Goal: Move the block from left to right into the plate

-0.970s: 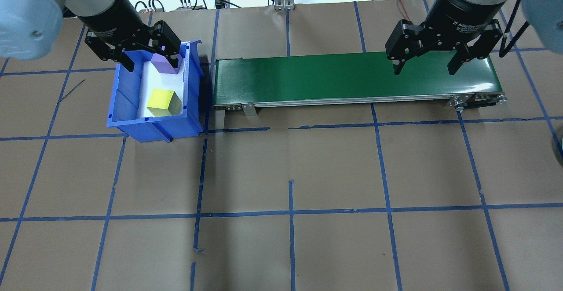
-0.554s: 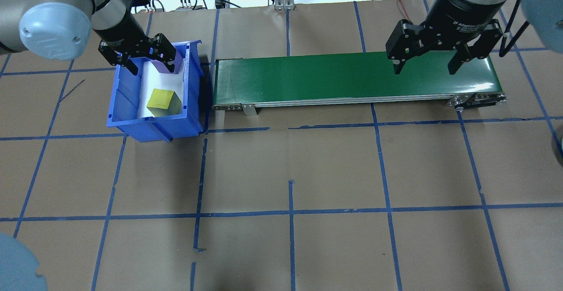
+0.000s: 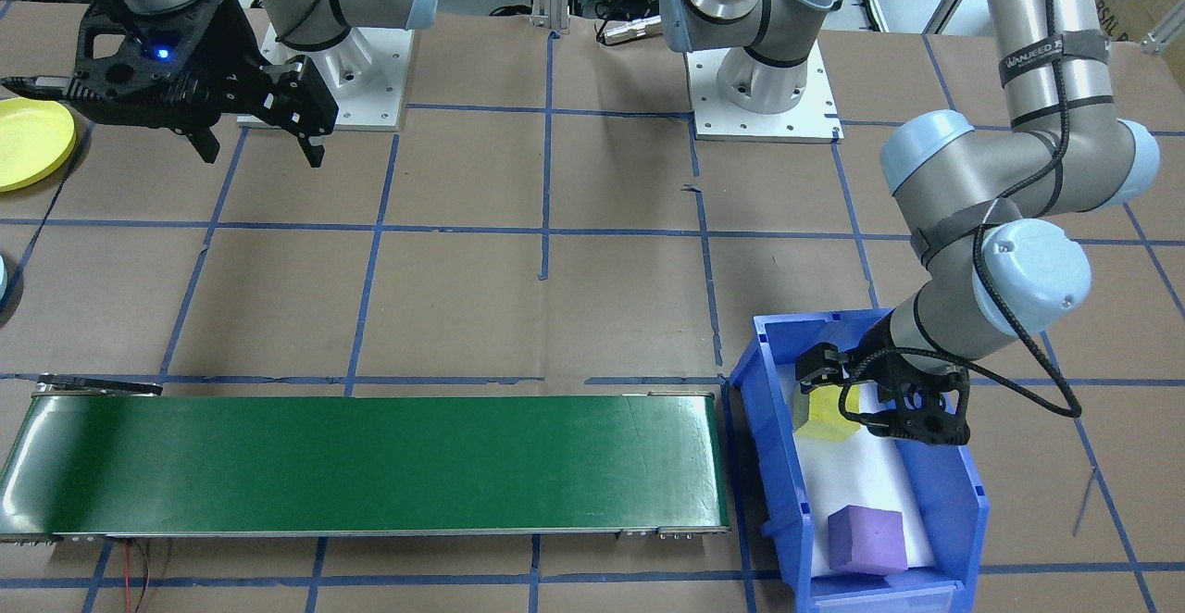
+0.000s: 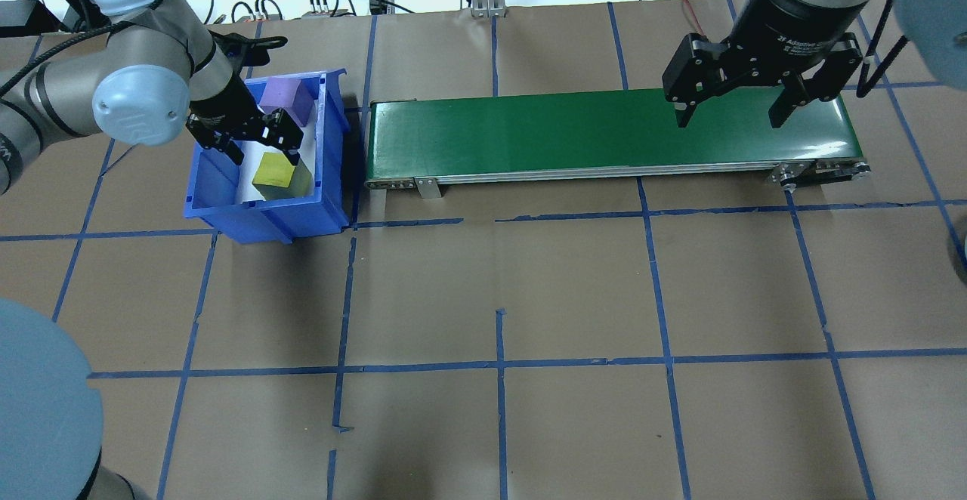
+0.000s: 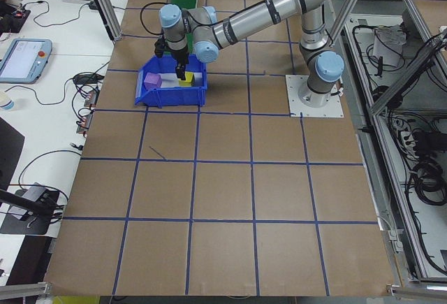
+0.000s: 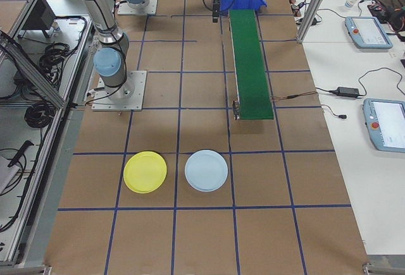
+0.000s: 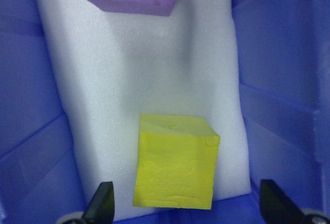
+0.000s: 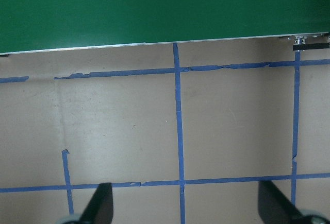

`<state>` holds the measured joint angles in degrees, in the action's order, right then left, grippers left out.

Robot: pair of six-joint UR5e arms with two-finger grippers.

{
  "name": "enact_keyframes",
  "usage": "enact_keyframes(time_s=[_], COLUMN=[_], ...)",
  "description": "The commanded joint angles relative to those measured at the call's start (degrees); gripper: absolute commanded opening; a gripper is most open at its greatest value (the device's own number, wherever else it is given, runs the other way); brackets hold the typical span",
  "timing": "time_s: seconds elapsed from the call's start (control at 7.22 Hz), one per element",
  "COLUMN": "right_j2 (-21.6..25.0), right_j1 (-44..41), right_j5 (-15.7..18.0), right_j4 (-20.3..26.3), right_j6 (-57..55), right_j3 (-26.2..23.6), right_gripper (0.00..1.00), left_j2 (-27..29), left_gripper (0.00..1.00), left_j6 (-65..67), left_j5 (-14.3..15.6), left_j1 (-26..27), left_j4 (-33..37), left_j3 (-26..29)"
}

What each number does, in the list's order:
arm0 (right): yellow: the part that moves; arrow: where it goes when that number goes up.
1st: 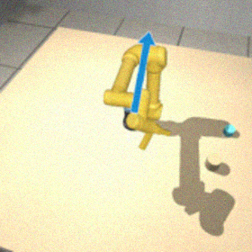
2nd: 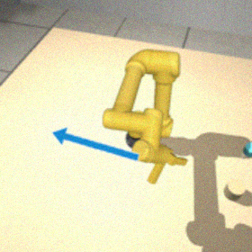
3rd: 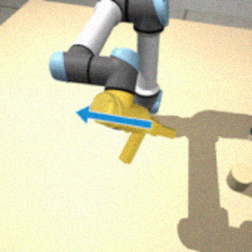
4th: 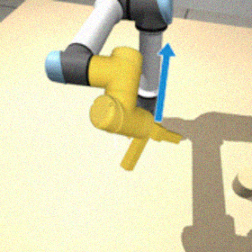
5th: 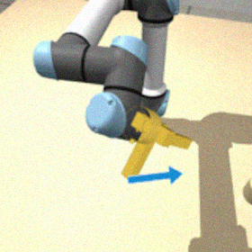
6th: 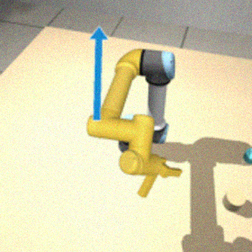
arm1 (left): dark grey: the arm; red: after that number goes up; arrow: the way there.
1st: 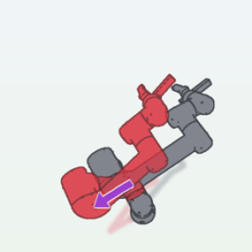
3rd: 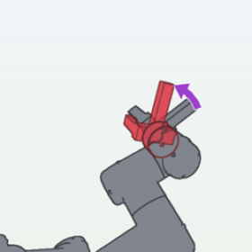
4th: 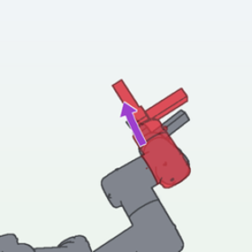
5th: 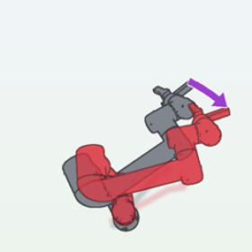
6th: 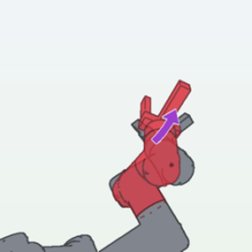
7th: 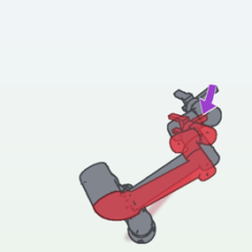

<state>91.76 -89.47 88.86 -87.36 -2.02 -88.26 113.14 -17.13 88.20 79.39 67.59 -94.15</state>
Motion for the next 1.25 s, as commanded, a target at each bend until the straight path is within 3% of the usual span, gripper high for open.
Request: enact_keyframes(time_s=[0.0,0.14,0.28,0.42,0.55,0.83,1.11], right_j2=[0.0,0.0,0.0,0.0,0.0,0.0,0.0], right_j1=[0.0,0.0,0.0,0.0,0.0,0.0,0.0], right_j5=[0.0,0.0,0.0,0.0,0.0,0.0,0.0], right_j4=[0.0,0.0,0.0,0.0,0.0,-0.09,-0.09], right_j6=[0.0,0.0,0.0,0.0,0.0,0.09,0.09], right_j3=[-0.07,-0.07,-0.07,-0.07,0.02,0.02,0.02], right_gripper=[1.0,1.0,1.0,1.0,1.0,1.0,1.0], left_j2=[3.03,3.4,3.4,3.4,3.32,2.53,-2.02], left_gripper=[1.0,1.0,0.79,0.48,0.35,0.32,0.35], left_j6=[-1.07,-1.07,-1.24,-1.24,-0.81,0.85,8.48], left_j5=[-0.22,-0.23,0.12,-0.4,-0.49,-0.05,-0.49], left_j1=[-0.03,-0.03,-0.03,-0.03,-0.03,-0.03,1.72], left_j4=[-1.93,-2.9,-2.99,-2.99,-2.82,0.93,12.96], left_j3=[-1.39,-1.65,-1.57,-0.96,0.01,8.39,16.95])
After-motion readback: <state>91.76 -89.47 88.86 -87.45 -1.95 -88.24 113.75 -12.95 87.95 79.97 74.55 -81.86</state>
